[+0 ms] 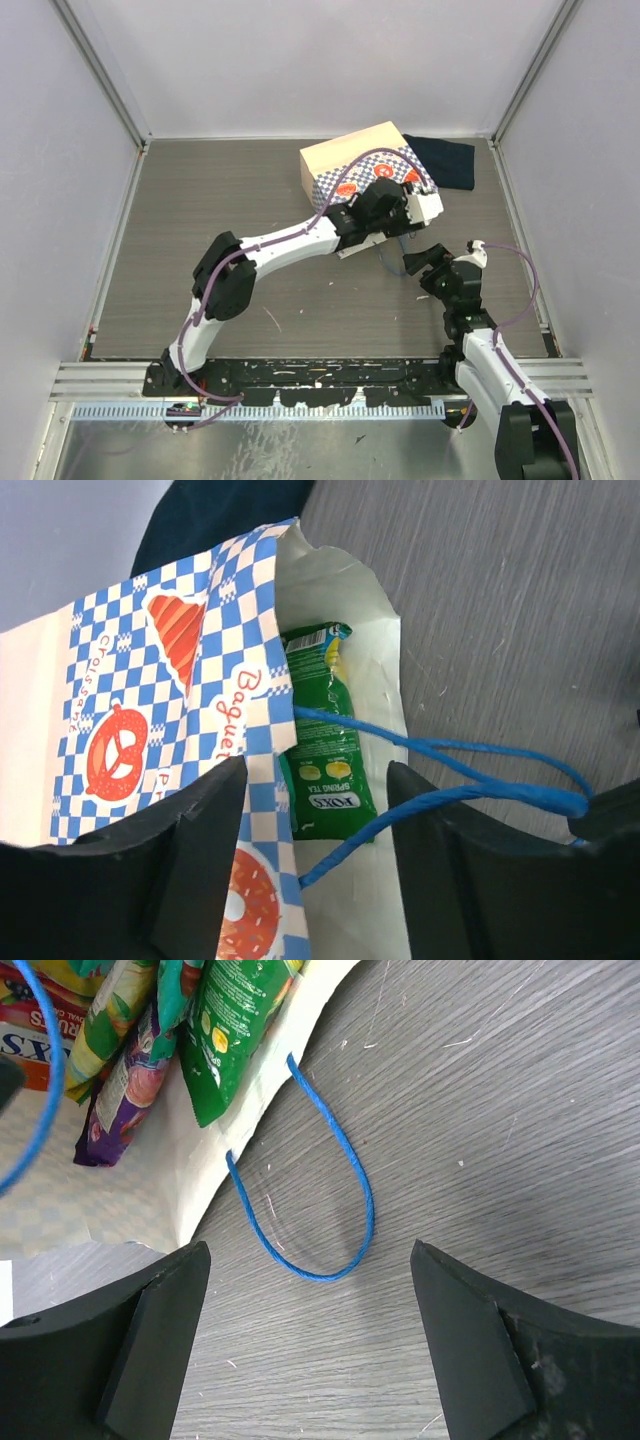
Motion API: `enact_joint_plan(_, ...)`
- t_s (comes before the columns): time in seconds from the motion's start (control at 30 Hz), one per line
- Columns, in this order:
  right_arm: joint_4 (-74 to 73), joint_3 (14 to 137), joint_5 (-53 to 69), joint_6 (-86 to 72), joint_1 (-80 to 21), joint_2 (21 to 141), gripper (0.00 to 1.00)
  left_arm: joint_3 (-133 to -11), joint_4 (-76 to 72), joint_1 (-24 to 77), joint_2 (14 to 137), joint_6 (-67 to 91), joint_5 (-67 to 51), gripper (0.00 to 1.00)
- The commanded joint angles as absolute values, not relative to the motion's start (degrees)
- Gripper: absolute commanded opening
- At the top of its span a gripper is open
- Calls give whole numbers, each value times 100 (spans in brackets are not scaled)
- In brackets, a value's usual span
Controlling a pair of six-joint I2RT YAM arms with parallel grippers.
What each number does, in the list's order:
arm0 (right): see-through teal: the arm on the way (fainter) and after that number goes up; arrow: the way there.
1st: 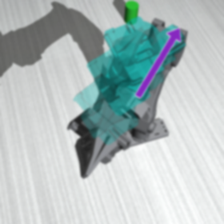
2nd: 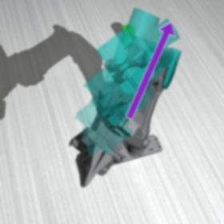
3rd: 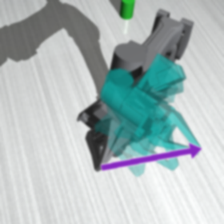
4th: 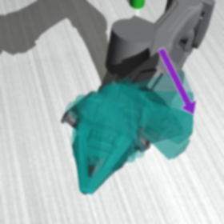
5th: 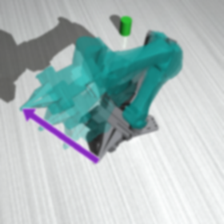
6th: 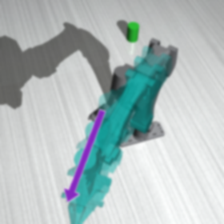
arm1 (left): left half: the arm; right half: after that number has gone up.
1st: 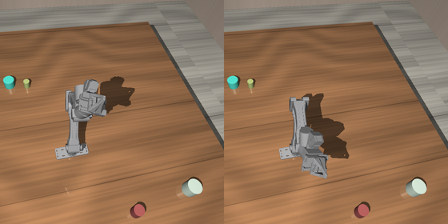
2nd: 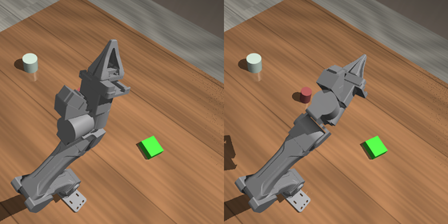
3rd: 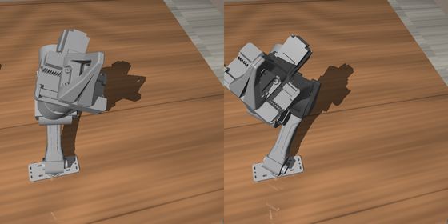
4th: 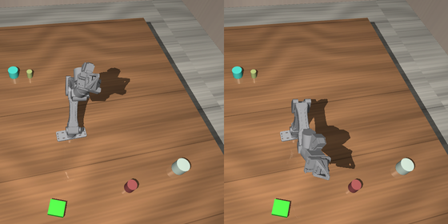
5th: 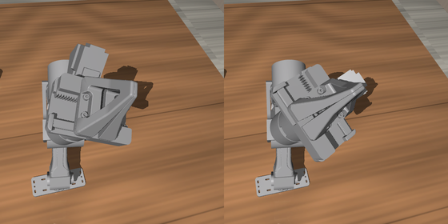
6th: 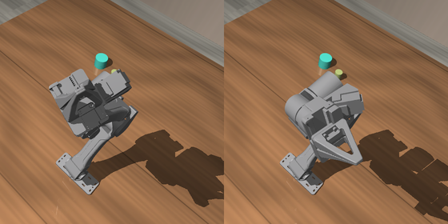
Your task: Take the snacks out of the paper bag
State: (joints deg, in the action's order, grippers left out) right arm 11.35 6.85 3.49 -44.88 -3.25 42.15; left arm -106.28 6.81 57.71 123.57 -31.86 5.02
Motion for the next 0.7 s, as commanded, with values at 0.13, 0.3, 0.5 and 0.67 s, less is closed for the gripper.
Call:
enact_joint_plan(0.13,1172,932,275,-4435,-290,3946,87,-10994,1346,4895,11556,-1726,-1473,0)
enact_joint_plan(0.3,1333,915,347,-4475,-292,4061,85,-10942,1187,4566,11324,-1259,-1724,0)
enact_joint_plan(0.5,2167,704,702,-5025,-299,4572,81,-10549,459,4245,11070,-353,-1024,0)
enact_joint_plan(0.67,3292,716,933,-5364,-429,5621,75,-10787,518,4208,11177,-155,-264,0)
